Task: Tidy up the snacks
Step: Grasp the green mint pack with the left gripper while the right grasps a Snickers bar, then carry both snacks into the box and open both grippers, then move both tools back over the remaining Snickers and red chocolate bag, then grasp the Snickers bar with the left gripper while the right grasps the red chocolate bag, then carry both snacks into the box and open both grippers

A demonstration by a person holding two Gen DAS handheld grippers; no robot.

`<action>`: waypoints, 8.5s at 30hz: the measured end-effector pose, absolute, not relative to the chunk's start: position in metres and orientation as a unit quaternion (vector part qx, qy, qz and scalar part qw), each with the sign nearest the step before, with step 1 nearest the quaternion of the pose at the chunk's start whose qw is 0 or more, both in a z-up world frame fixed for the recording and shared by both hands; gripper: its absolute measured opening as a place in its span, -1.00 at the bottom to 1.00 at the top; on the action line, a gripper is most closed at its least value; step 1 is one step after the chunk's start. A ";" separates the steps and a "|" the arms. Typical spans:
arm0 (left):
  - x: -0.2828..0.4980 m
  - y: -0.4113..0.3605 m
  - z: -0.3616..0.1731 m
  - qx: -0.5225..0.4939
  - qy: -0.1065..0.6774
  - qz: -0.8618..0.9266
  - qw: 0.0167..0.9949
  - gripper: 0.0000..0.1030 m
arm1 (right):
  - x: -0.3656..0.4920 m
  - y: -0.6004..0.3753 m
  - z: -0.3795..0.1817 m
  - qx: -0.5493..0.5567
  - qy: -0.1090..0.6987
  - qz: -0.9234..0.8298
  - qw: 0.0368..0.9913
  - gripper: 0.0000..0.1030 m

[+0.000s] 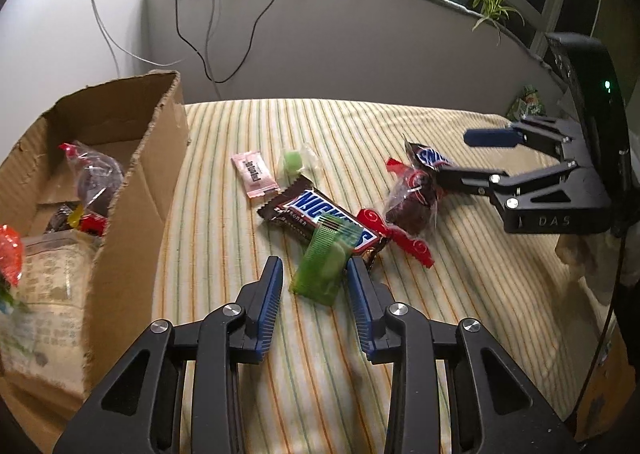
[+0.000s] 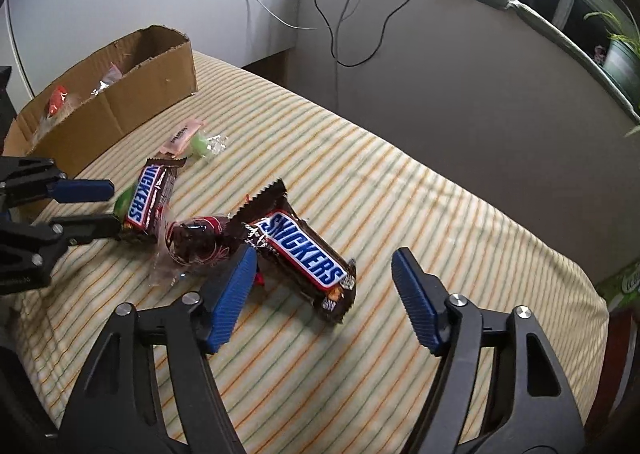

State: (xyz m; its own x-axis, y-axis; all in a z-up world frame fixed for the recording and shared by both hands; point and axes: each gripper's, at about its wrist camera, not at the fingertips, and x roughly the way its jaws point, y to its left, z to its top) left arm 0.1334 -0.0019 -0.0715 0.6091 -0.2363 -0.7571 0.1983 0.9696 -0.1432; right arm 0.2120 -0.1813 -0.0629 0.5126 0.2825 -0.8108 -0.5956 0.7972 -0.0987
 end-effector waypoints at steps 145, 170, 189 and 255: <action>0.103 0.066 0.010 -0.052 0.323 -0.058 0.943 -0.17 | 0.215 -0.136 -0.022 -0.107 0.430 0.278 0.852 0.63; 0.133 -0.014 -0.047 -0.074 0.410 -0.115 0.902 -0.24 | 0.231 -0.155 -0.077 -0.002 0.526 0.293 0.799 -0.01; 0.172 -0.015 -0.071 -0.098 0.441 -0.092 0.888 -0.22 | 0.230 -0.178 -0.077 -0.032 0.515 0.254 0.818 -0.15; 0.074 0.106 -0.002 -0.096 0.312 -0.004 0.945 -0.48 | 0.159 -0.052 0.008 -0.079 0.411 0.325 0.848 -0.33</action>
